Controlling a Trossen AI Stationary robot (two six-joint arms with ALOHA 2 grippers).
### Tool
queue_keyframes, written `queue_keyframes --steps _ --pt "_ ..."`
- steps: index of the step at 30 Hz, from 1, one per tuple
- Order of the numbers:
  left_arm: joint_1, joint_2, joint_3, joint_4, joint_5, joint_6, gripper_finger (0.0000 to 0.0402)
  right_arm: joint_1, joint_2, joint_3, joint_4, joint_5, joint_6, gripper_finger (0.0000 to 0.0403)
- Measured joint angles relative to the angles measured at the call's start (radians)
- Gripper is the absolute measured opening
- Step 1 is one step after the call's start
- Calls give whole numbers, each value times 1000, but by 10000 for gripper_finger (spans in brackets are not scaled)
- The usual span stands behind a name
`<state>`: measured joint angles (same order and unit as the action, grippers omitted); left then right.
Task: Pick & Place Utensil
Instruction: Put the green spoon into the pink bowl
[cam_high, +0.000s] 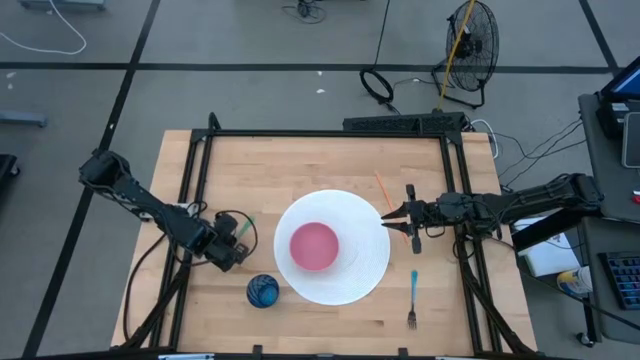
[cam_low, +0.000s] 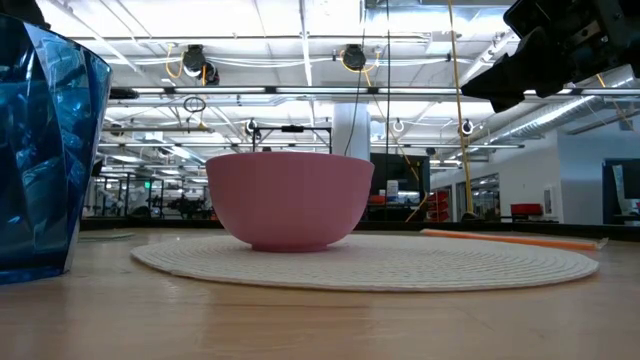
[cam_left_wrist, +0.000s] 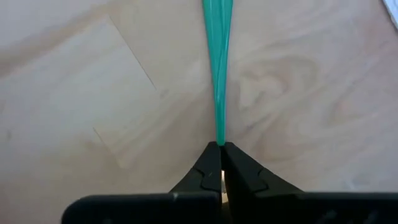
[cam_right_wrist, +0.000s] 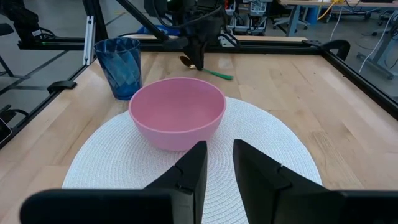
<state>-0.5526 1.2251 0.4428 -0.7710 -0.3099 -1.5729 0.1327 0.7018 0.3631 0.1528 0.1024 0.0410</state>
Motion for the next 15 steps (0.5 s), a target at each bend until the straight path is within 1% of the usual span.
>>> queue_keyframes --steps 8,15 --pt "2 2 -1 -1 -99 0 0 0 0 0 0 0 0 75" --pt "0 1 -1 6 -150 3 0 0 0 0 0 0 0 75"
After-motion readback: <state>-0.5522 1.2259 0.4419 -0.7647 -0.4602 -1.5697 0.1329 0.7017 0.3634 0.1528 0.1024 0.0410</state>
